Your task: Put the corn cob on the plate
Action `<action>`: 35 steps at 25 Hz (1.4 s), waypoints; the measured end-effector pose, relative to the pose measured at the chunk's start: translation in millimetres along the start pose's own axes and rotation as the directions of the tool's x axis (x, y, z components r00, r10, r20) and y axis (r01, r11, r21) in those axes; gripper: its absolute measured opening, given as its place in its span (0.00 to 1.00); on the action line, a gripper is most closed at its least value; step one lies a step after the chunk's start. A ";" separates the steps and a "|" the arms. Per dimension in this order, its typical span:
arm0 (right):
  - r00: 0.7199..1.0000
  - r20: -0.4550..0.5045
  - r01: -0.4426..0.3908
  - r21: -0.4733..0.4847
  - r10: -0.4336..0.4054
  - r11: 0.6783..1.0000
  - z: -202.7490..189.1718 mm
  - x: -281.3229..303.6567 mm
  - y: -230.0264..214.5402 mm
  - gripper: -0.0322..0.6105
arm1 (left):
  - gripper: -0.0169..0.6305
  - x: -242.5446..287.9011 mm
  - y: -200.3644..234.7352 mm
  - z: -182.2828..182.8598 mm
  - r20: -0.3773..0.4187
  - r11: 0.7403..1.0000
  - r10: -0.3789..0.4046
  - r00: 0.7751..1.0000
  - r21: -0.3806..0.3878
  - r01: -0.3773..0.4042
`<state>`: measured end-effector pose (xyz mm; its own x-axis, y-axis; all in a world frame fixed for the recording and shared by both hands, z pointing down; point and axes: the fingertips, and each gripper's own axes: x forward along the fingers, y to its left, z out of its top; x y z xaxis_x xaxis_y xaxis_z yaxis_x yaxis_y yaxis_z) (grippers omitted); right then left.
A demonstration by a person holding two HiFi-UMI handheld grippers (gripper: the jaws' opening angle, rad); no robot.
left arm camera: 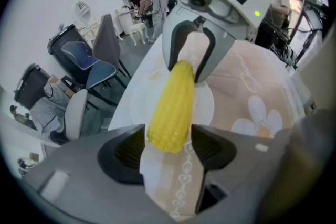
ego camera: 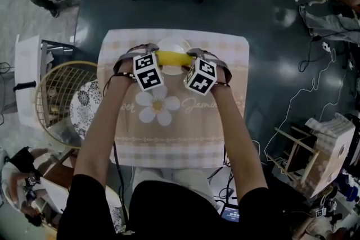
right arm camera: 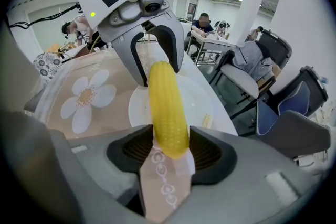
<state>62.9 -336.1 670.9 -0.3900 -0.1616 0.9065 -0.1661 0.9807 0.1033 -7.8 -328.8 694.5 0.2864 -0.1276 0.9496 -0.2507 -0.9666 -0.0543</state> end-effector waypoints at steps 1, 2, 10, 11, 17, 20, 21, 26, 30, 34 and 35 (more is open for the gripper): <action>1.000 0.004 0.003 0.005 -0.003 1.000 -0.2 -0.6 0.2 0.38 | 0.44 -0.4 0.4 -0.5 0.001 1.000 0.007 1.000 -0.001 -0.007; 1.000 0.006 0.007 0.008 -0.007 1.000 -0.2 -1.4 0.5 0.38 | 0.44 -1.1 0.9 -1.0 0.002 1.000 0.014 1.000 -0.001 -0.014; 0.998 0.028 0.056 0.038 -0.057 0.998 -0.6 -19.3 -5.1 0.39 | 0.49 -10.0 -3.7 0.2 0.002 1.000 0.012 1.000 0.014 -0.012; 0.997 0.034 0.061 0.045 -0.062 0.997 0.6 -22.5 -4.9 0.39 | 0.49 -12.3 -4.9 0.9 0.005 1.000 0.013 1.000 0.013 -0.013; 0.993 0.067 0.091 0.090 -0.097 0.992 10.4 -45.6 -4.9 0.32 | 0.45 -36.7 -4.1 0.4 0.028 0.998 0.049 0.998 -0.033 -0.048; 0.984 0.099 0.136 0.112 -0.147 0.984 17.8 -63.4 -6.8 0.23 | 0.43 -58.0 -0.8 5.8 0.059 0.993 0.113 0.992 -0.048 -0.110; 0.978 0.116 0.157 0.125 -0.172 0.980 21.8 -70.3 -7.6 0.18 | 0.41 -66.7 0.1 9.3 0.075 0.990 0.134 0.988 -0.055 -0.130; 0.956 0.169 0.212 0.173 -0.241 0.962 35.4 -101.3 4.5 0.05 | 0.37 -97.8 -8.3 22.1 0.145 0.978 0.198 0.969 -0.094 -0.185; 0.942 0.210 0.224 0.194 -0.264 0.955 51.1 -123.2 13.8 0.05 | 0.29 -123.0 -13.7 31.0 0.202 0.965 0.250 0.947 -0.130 -0.227; 0.926 0.236 0.248 0.209 -0.295 0.946 62.4 -146.7 24.0 0.05 | 0.22 -151.8 -22.5 40.2 0.267 0.950 0.302 0.915 -0.169 -0.263; 0.921 0.244 0.253 0.214 -0.303 0.943 65.0 -153.4 25.4 0.05 | 0.21 -158.7 -23.6 42.7 0.279 0.946 0.313 0.908 -0.180 -0.271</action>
<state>59.6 -293.6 507.9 -0.5298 -0.4724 0.7044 -0.4495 0.8607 0.2392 -7.9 -295.2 531.9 0.4396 -0.4808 0.7587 -0.4814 -0.8392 -0.2529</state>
